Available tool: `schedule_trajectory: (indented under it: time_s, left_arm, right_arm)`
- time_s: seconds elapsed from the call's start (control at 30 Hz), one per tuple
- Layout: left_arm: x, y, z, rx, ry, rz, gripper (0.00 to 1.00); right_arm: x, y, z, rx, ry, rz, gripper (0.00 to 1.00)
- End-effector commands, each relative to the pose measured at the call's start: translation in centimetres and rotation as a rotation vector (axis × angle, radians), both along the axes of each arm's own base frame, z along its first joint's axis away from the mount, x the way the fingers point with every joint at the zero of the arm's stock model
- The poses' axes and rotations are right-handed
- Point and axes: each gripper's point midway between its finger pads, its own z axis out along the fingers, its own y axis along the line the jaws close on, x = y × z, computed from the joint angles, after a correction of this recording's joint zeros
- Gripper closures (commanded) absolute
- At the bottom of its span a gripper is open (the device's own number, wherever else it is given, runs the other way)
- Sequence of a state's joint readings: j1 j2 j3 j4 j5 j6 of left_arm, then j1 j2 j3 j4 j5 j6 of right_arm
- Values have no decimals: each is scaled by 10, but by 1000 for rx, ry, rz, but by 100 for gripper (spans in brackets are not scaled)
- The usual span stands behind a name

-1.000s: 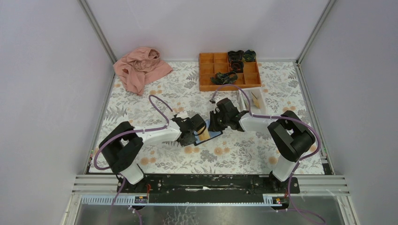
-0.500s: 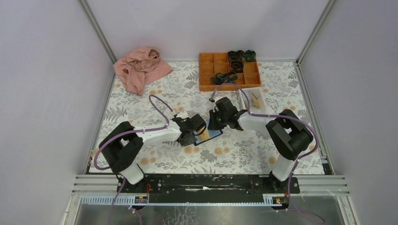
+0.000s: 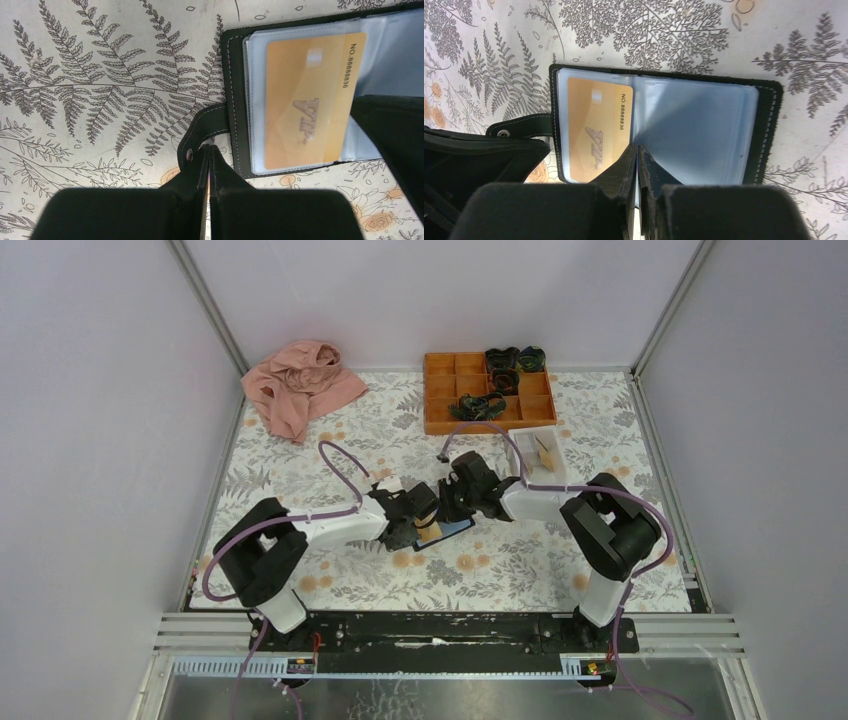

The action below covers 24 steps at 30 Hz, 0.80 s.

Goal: Put the credit cards into the card holder
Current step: Insert the credit card into the card holder.

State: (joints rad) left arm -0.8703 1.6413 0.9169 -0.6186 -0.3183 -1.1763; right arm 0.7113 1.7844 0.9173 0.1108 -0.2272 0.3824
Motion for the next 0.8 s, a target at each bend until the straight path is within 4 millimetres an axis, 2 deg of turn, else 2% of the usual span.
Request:
schedule_trajectory:
  time_s: [0.0, 0.63, 0.77]
  left_arm:
    - [2, 6, -9, 51, -5, -3, 98]
    - [6, 1, -10, 44, -7, -7, 98]
    - [6, 2, -4, 43, -20, -2, 98]
  right_arm:
    - [-3, 14, 3, 9, -6, 19, 91]
    - [-14, 28, 13, 11, -17, 51, 89]
    - [-8, 22, 19, -20, -54, 31, 81]
